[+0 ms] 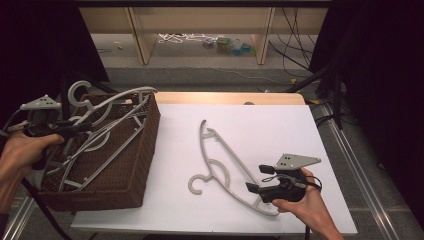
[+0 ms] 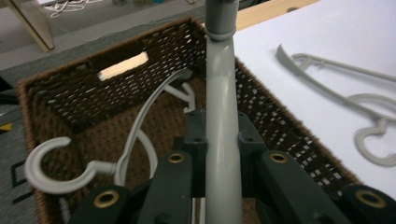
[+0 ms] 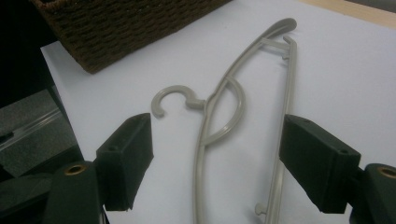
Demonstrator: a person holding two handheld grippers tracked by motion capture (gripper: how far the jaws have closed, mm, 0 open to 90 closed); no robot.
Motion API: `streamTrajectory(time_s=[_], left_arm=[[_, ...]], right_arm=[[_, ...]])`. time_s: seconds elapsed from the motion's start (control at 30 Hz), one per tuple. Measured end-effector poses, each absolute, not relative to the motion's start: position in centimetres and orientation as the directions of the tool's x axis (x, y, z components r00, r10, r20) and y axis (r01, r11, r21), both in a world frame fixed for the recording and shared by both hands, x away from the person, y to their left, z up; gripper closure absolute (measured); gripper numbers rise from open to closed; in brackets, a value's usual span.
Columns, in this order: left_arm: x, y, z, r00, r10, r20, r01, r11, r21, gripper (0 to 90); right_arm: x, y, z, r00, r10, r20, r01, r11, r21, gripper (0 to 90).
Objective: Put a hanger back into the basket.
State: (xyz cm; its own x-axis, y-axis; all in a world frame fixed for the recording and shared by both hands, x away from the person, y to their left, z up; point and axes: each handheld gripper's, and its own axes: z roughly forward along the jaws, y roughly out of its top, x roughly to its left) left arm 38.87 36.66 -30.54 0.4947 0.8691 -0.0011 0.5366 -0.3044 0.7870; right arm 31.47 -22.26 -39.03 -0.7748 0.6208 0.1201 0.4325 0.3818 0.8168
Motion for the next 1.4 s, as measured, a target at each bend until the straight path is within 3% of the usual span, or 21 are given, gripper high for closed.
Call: streamTrajectory(time_s=[0.3,0.7,1.13,1.4], left_arm=[[39.2,38.1,-31.7,0.465,0.885,0.016,0.578,-0.318,0.752,79.3],[42.2,36.3,-33.9,0.479,0.876,0.053,0.641,-0.39,0.661,79.3],[42.9,37.8,-36.8,0.424,0.905,-0.036,0.714,-0.31,0.628,78.8],[42.9,38.1,-38.3,0.437,0.898,-0.045,0.758,-0.341,0.556,78.6]], right_arm=[[31.5,-22.3,-39.2,-0.77,0.624,0.131,0.445,0.38,0.811,26.9],[31.6,-22.3,-39.4,-0.776,0.617,0.131,0.445,0.389,0.807,26.9],[31.6,-22.2,-39.4,-0.781,0.611,0.13,0.443,0.394,0.805,26.9],[31.7,-22.2,-39.4,-0.778,0.614,0.132,0.447,0.394,0.803,26.7]])
